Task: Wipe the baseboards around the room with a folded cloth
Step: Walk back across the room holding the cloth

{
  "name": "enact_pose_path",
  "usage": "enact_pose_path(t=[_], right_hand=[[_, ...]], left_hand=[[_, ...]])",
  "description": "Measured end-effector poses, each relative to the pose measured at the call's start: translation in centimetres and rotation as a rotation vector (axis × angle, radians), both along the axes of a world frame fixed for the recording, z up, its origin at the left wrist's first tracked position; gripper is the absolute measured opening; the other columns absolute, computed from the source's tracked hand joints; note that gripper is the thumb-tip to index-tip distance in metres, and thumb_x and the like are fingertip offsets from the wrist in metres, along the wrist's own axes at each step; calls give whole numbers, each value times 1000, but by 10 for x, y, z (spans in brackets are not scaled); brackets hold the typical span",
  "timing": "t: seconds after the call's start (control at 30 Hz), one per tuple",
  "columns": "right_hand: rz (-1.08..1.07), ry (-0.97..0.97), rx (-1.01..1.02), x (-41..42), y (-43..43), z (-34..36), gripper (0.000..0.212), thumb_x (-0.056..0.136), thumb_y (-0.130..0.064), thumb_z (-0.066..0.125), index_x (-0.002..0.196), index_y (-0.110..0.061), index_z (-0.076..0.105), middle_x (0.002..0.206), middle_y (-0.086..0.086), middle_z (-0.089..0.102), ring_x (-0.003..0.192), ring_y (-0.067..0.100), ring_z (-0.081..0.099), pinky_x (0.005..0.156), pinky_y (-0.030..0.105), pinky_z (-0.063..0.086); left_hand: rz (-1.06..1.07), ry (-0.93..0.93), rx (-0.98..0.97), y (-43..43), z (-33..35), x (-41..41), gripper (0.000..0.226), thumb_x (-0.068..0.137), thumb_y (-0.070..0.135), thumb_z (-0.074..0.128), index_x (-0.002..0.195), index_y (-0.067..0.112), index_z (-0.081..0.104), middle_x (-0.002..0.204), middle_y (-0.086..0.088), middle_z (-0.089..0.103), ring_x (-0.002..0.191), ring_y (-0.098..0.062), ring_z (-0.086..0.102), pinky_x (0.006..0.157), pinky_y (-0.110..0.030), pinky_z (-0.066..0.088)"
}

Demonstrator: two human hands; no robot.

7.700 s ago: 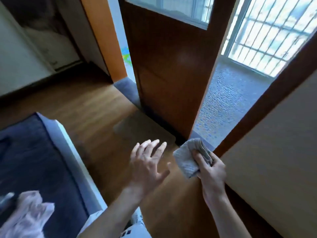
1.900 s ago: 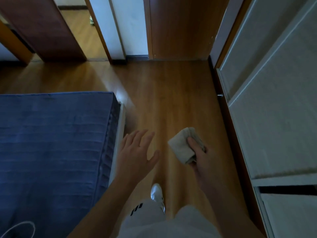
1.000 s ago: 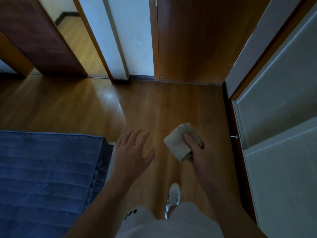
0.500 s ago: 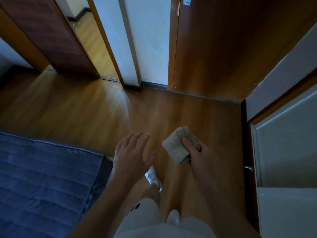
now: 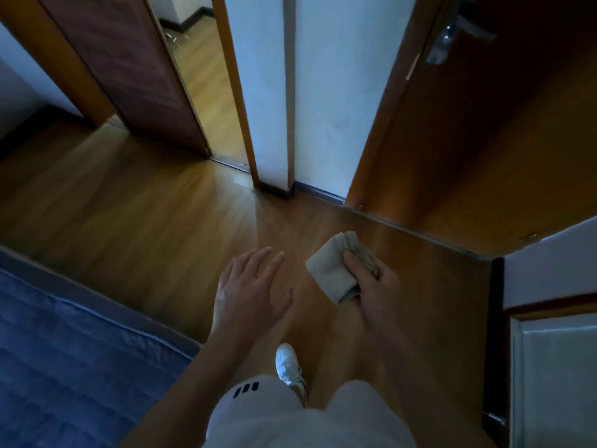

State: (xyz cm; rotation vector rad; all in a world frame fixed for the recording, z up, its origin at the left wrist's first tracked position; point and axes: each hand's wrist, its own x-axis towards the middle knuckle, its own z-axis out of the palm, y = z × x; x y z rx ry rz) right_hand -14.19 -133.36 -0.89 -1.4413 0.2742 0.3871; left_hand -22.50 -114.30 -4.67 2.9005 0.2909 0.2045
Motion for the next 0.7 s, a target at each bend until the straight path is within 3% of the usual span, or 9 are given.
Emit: enact_pose_path(t=[0.1, 0.2, 0.3, 0.47, 0.6, 0.7], right_hand=[[65, 1, -21, 38, 37, -1, 28, 75, -40, 79, 98, -26, 75, 102, -1, 76, 100, 19, 72, 90, 49, 57], [165, 45, -50, 68, 74, -5, 37, 65, -52, 80, 95, -31, 75, 101, -5, 76, 97, 17, 72, 86, 50, 59], [243, 84, -37, 100, 113, -9, 38, 63, -50, 80, 95, -30, 74, 100, -4, 76, 96, 18, 73, 82, 47, 60], [398, 63, -26, 160, 183, -15, 28, 85, -28, 76, 109, -13, 74, 104, 5, 75, 96, 20, 72, 61, 23, 57], [538, 100, 1, 220, 240, -15, 7, 83, -24, 78, 88, -27, 75, 98, 0, 76, 94, 20, 72, 68, 39, 60], [659, 85, 26, 271, 280, -8, 8, 86, -19, 76, 83, -27, 76, 89, -1, 77, 87, 21, 74, 66, 39, 59]], left_hand=[[62, 37, 10, 31, 0, 27, 65, 90, 62, 42, 144, 29, 52, 145, 2, 52, 133, -21, 46, 104, -47, 44], [139, 27, -13, 60, -4, 46, 62, 90, 59, 53, 144, 29, 51, 145, 1, 51, 133, -22, 46, 104, -48, 45], [234, 18, -36, 87, -9, 63, 61, 89, 56, 58, 142, 27, 53, 143, 0, 52, 131, -23, 49, 106, -48, 45], [395, -7, -31, 131, -13, 94, 59, 90, 56, 49, 140, 25, 55, 140, -1, 54, 128, -23, 51, 106, -49, 45], [560, -5, -20, 167, -14, 136, 59, 88, 56, 54, 138, 24, 56, 139, -2, 56, 128, -25, 52, 105, -49, 45], [690, 22, -17, 188, -12, 169, 59, 88, 54, 65, 139, 26, 56, 141, -2, 56, 129, -27, 52, 107, -51, 43]])
